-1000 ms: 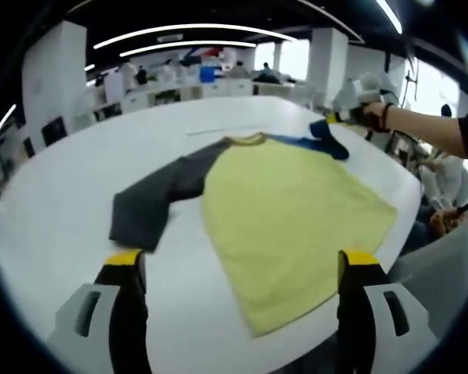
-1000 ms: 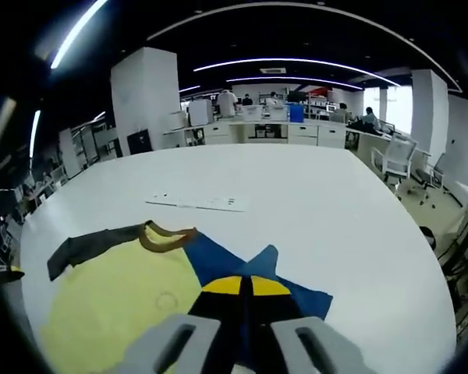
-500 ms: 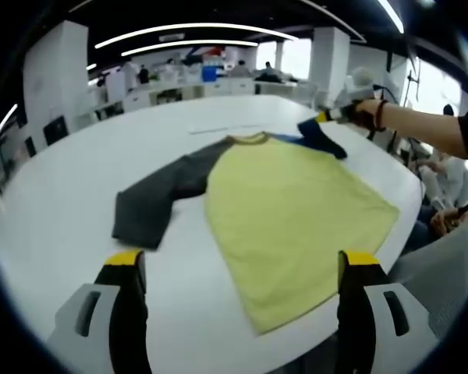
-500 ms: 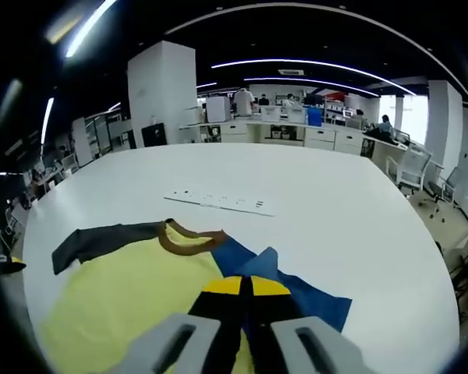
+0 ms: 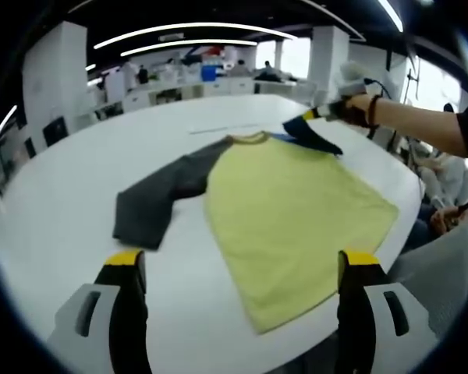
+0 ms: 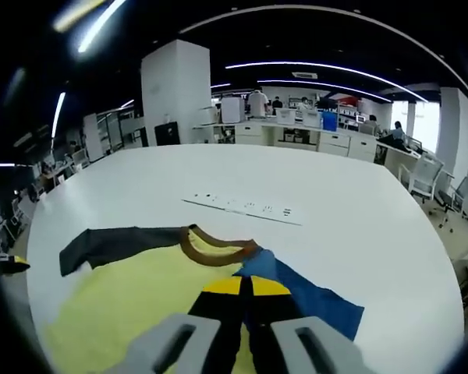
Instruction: Fold the garment on the visible template until the final outline fits inside the template.
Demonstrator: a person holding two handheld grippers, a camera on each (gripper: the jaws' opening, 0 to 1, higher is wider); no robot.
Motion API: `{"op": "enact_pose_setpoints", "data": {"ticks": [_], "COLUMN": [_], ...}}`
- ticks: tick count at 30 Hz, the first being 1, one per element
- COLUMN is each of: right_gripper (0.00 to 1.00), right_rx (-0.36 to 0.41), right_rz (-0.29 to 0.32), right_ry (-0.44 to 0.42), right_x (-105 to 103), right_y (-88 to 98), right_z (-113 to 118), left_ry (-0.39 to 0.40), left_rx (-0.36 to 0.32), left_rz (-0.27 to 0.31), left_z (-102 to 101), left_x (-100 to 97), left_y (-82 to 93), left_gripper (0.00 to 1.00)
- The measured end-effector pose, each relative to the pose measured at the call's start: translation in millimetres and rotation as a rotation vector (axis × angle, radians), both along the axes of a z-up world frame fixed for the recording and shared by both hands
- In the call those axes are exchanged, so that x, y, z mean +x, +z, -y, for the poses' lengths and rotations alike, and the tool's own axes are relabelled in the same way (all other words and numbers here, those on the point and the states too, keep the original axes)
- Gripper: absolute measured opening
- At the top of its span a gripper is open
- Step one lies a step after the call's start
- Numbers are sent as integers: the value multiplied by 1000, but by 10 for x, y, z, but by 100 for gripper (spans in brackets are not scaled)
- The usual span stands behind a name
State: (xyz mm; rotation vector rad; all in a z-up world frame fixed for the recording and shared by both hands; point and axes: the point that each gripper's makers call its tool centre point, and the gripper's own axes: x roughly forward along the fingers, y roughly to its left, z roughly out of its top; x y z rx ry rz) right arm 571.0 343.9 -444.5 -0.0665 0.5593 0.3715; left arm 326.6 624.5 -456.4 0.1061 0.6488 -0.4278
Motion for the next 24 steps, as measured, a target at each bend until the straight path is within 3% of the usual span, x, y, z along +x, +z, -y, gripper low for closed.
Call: {"op": "enact_pose_setpoints", "data": {"ticks": [14, 24], "right_gripper": [0, 0], "right_rx": [34, 56], "right_rz": [17, 41], "right_ry": [64, 117], "right_x": [-26, -51], "right_y": [37, 110], "right_z": [-382, -668], "left_ry": [-5, 3], "left_rx": [-27, -25], "left_rz": [44, 38], "left_z": [49, 30], "left_x": [20, -1], "left_y": [83, 66], "left_gripper": [99, 99]}}
